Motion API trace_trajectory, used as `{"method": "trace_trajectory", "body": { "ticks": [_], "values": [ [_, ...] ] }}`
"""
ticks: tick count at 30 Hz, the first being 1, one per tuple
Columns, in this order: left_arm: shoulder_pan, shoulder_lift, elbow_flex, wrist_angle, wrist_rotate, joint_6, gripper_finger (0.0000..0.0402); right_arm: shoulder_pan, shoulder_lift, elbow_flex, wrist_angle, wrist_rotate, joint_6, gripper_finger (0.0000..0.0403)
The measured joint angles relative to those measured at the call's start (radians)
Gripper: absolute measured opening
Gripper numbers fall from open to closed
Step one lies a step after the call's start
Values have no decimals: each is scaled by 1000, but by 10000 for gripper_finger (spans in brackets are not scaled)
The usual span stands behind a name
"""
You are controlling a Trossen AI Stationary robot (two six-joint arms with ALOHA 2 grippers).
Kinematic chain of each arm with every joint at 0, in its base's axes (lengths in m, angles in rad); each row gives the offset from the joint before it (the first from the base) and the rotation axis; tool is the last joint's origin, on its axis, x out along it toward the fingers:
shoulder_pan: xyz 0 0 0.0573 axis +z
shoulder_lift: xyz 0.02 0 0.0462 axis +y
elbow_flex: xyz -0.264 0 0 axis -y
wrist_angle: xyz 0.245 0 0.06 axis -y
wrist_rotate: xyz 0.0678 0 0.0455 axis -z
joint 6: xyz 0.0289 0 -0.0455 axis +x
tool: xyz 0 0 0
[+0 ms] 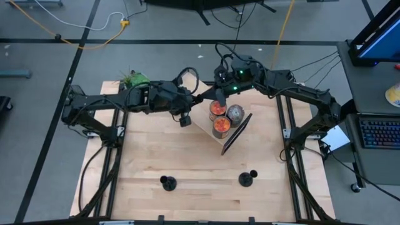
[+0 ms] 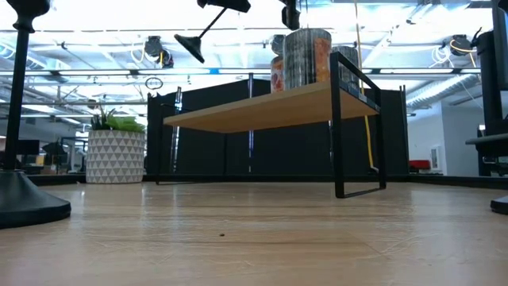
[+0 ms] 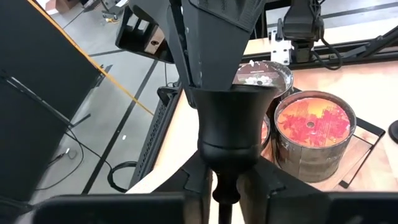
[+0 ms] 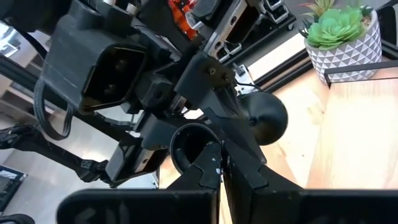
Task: Pick & Place candle stick holders
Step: Put the top black candle holder on the shelf
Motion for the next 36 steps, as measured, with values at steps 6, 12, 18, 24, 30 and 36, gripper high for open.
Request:
{"method": "trace_trajectory", "body": {
  "ticks": [6, 12, 18, 24, 30, 36],
  "values": [
    [0, 0, 0, 5, 4, 3, 20, 0, 0, 0, 3, -22, -1, 0],
    [0, 0, 0, 9, 3, -4, 36, 0, 0, 0, 6, -23, -4, 8],
    [0, 0, 0, 28, 2, -4, 19, 0, 4, 0, 6, -21, -4, 35],
    [0, 0, 0, 30, -1, -4, 19, 0, 3, 0, 16, -22, -7, 62],
    [0, -1, 0, 29, -6, -4, 29, 0, 3, -1, 71, -22, -8, 81],
    [0, -1, 0, 29, -12, -2, 17, 0, 3, -2, 93, -22, -8, 90]
  ]
}}
